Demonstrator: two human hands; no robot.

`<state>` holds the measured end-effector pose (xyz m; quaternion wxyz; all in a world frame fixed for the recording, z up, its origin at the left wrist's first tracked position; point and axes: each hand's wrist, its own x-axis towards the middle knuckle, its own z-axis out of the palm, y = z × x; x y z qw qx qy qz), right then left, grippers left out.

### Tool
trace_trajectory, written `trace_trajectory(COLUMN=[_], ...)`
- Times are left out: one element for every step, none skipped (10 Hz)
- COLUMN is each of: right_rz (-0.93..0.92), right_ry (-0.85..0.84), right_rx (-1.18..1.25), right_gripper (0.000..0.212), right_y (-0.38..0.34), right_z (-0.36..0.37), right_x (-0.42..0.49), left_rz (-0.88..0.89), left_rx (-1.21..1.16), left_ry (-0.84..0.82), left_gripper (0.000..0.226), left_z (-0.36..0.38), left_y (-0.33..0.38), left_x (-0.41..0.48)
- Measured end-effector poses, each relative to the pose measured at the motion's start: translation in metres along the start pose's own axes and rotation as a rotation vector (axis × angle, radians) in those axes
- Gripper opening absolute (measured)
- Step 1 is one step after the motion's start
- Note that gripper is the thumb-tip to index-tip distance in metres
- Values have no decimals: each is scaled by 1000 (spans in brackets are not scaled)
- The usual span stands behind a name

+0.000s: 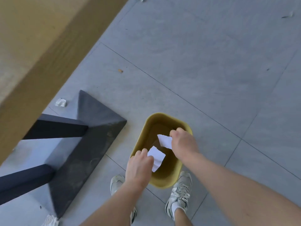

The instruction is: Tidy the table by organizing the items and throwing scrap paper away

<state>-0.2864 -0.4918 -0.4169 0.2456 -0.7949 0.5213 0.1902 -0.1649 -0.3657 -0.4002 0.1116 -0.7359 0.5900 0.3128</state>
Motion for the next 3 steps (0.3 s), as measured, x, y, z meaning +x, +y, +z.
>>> trace_trajectory(right_rz=[-19, 1, 15], right_ry=[12, -14, 5], right_rx=[-38, -33, 34], right_gripper=[25, 20, 13], right_y=[-3, -2, 4], right_z=[11, 18, 24], right_x=[16, 22, 22], left_rz=[-1, -11, -32], left_rx=[46, 20, -60], left_ry=[11, 39, 53], left_gripper=[9, 18, 25], left_z=[6, 12, 16], left_y=[-2, -7, -11], left_x=[14, 22, 23])
